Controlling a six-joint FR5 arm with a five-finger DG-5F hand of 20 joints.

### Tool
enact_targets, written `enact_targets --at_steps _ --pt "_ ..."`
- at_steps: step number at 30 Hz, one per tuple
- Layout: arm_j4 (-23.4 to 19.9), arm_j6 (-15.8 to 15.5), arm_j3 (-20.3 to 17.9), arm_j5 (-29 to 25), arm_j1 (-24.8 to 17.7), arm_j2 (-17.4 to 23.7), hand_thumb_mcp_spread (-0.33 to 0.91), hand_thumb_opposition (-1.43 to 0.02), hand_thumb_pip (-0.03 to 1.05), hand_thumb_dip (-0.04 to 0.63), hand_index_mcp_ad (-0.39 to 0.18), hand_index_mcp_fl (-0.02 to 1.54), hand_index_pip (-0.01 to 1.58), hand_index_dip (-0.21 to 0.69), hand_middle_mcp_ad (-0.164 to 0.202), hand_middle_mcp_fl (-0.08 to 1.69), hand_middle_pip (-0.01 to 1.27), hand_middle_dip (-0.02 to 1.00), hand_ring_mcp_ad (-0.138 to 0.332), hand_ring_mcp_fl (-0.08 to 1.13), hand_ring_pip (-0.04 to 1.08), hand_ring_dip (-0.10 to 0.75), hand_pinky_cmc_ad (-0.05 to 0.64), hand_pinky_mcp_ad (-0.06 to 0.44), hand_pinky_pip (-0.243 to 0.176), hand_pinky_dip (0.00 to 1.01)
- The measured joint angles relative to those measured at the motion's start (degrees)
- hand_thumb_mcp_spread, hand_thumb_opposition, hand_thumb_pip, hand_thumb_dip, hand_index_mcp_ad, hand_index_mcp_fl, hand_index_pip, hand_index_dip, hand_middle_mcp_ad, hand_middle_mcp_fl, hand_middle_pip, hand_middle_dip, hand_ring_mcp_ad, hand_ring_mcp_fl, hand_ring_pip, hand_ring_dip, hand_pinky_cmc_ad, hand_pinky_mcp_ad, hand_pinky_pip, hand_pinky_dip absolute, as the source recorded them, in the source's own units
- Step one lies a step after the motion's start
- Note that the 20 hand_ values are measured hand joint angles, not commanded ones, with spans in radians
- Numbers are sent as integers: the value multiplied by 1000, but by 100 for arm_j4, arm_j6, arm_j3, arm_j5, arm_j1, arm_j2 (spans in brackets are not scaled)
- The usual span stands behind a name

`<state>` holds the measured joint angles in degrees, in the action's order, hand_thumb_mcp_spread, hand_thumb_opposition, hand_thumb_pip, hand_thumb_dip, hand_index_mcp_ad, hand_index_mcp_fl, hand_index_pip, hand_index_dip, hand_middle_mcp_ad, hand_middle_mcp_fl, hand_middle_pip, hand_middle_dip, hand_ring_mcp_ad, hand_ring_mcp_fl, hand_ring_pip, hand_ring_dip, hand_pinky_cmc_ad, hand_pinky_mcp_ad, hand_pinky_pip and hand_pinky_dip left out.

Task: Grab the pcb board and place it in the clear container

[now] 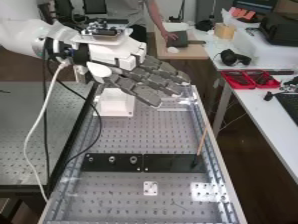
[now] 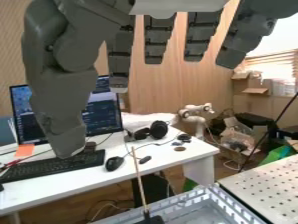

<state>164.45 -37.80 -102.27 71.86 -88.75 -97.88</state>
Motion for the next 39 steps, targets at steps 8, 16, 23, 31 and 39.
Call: enact_targets --at_steps 8,16,23,31,39 --pt "138 -63 88 142 34 121 534 -761 297 237 -176 340 103 412 -10 -9 136 157 133 0 93 28 347 234 -77 178" --pt "124 -171 84 214 43 239 534 -761 293 237 -173 339 103 436 -10 -9 136 157 133 0 93 28 367 234 -77 178" --pt "164 -223 103 328 48 278 534 -761 290 237 -176 339 101 436 -10 -12 136 157 133 0 93 28 367 234 -77 178" --pt "165 -280 124 449 61 274 534 -761 290 237 -173 340 105 443 -10 -9 136 157 129 0 93 28 367 234 -77 178" --pt "174 -314 131 568 74 278 534 -761 284 239 -173 344 98 450 -10 -10 136 157 133 0 93 28 367 234 -77 178"
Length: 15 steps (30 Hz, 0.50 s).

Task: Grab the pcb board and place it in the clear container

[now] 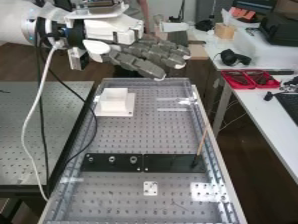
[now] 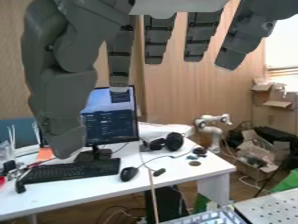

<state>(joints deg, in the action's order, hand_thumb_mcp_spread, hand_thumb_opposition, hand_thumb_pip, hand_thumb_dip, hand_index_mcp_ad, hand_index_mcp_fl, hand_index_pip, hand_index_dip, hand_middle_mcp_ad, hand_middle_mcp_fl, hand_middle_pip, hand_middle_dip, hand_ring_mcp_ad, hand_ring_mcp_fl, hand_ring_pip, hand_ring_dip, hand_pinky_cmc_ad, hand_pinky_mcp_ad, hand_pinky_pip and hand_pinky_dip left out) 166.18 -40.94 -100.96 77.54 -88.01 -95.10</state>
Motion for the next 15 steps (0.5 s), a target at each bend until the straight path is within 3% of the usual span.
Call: enact_targets --at_steps 15 --pt "-14 -28 -58 37 7 58 534 -761 284 236 -173 344 101 454 -10 -10 136 157 133 0 96 28 363 234 -77 178"
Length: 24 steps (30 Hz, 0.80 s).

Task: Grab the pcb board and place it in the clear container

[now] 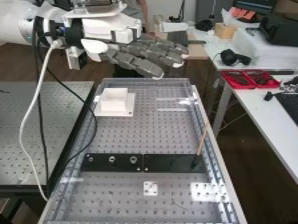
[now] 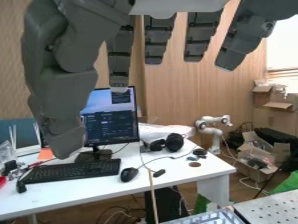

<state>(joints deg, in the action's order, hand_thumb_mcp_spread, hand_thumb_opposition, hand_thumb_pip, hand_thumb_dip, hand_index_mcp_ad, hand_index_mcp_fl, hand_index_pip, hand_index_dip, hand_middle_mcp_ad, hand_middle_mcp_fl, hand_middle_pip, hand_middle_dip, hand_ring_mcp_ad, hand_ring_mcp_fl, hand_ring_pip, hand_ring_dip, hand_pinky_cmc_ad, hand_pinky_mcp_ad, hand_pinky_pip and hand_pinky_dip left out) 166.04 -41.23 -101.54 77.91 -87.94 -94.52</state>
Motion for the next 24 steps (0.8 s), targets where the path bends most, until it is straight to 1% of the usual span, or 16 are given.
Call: enact_targets --at_steps 7,9,14,16,24 --pt "4 14 14 20 7 -19 534 -764 286 236 -173 344 101 454 -10 -10 136 157 133 0 96 28 363 234 -77 178" --pt "-5 13 16 25 9 -19 534 -761 283 236 -173 344 98 454 -10 -10 136 157 129 0 93 28 379 234 -77 178" --pt "-17 -1 18 21 11 -8 534 -761 283 236 -173 344 101 454 -10 -10 136 157 133 0 93 28 379 229 -77 178" --pt "-10 -9 17 15 11 -6 534 -761 283 236 -176 344 101 454 -10 -10 136 157 129 0 96 28 379 246 -77 178" --pt "-15 -20 -3 2 8 13 534 -761 283 236 -176 344 101 461 -10 -10 136 157 129 0 96 28 377 250 -77 178"
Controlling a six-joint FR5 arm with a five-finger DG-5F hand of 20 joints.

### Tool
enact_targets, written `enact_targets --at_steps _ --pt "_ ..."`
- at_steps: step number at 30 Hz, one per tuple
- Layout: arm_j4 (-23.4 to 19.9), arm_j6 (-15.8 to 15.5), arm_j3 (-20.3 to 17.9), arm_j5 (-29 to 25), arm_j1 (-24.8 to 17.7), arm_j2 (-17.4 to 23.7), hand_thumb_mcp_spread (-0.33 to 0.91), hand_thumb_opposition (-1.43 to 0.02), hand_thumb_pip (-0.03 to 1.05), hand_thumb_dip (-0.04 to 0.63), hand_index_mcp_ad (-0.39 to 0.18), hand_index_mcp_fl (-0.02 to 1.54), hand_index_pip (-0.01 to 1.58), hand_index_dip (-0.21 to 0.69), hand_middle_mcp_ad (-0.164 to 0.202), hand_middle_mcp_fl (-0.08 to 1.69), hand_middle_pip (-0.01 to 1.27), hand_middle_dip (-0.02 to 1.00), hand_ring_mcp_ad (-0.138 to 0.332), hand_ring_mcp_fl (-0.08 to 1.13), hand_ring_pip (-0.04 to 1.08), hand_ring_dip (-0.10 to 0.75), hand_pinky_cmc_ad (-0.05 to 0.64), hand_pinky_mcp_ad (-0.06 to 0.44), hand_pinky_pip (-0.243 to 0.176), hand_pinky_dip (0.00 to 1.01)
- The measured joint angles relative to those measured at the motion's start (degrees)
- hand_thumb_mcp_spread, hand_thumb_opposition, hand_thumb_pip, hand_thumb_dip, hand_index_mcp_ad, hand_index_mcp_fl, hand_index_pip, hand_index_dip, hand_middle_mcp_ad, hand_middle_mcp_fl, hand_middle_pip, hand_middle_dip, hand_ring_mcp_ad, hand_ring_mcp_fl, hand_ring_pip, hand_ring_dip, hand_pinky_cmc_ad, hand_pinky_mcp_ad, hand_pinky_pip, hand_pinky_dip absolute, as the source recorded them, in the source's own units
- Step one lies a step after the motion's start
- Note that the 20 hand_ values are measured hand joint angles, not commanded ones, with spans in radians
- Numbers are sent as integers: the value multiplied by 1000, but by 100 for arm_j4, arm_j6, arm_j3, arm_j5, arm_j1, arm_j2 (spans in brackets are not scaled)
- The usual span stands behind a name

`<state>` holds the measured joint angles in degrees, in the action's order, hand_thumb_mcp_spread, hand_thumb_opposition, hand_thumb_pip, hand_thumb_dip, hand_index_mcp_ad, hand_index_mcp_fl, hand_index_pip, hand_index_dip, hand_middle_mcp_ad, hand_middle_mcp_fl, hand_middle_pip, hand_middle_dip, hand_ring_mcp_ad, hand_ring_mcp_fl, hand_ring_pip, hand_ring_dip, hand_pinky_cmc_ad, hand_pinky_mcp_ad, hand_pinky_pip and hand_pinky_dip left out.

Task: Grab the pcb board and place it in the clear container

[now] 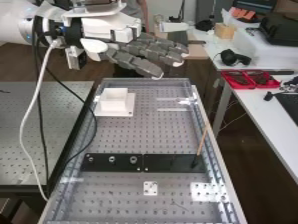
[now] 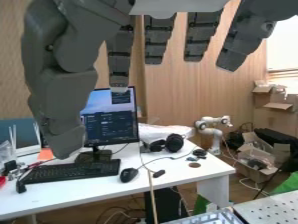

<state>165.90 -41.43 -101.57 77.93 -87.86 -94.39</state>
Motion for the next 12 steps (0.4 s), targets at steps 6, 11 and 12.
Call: enact_targets --at_steps 6,11,12 --pt "15 -5 1 -3 -15 -4 534 -761 283 236 -173 344 101 461 -10 -10 136 157 129 0 93 28 377 248 -77 178" --pt "21 -25 9 -12 -24 -4 534 -761 283 236 -173 344 101 463 -10 -10 138 157 129 0 93 28 377 248 -77 178" --pt "21 -29 11 -14 -26 -2 534 -761 283 236 -176 344 101 463 -10 -10 138 157 129 0 93 28 377 248 -77 178"
